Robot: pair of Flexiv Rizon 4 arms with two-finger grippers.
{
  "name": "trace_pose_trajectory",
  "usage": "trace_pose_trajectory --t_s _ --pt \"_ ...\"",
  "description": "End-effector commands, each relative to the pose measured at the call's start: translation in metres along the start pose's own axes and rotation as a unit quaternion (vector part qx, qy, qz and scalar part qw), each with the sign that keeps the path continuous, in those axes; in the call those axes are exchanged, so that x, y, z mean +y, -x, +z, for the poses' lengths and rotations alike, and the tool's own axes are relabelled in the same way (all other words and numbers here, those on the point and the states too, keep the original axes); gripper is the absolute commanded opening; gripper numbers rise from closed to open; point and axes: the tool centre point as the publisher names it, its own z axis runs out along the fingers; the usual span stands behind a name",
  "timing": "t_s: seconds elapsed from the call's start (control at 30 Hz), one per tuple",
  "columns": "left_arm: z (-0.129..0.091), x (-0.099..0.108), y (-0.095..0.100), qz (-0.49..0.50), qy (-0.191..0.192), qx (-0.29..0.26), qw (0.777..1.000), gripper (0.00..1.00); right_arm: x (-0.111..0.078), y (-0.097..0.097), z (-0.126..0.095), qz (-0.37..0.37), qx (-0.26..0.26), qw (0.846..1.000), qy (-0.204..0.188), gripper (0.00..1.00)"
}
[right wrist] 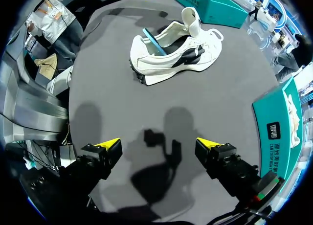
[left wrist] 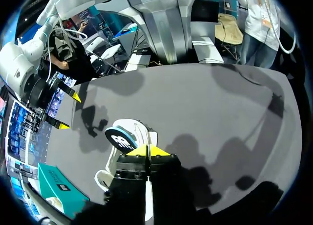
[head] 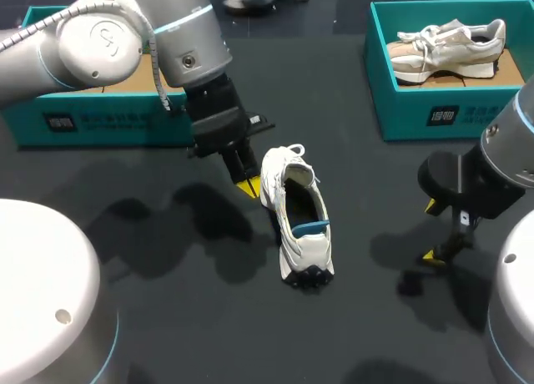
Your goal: Take the shoe out of the shoebox, open the shoe tongue, remove and reinsert the insole, then place the shoe into the shoebox
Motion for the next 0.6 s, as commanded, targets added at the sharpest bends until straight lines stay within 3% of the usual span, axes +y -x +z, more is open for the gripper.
trace_pose_trajectory --t_s 0.03,0.13,0.43,0.6 --pt "0.000 -0.002 0.013 0.019 0.000 0.034 0.999 0.00 -0.005 -0.006 -0.003 -0.001 -0.005 1.000 0.004 1.00" --pt "-0.002 -0.012 0.022 0.055 0.012 0.060 0.997 0.00 -0.005 -0.006 -0.003 -0.001 -0.005 1.000 0.004 1.00" --pt "-0.002 -0.012 0.022 0.055 0.012 0.060 0.997 0.00 -0.005 -0.006 -0.003 -0.001 -0.005 1.000 0.004 1.00" --pt "0.017 -0.013 0.036 0.078 0.013 0.072 0.994 0.00 -0.005 -0.006 -0.003 -0.001 -0.005 1.000 0.004 1.00"
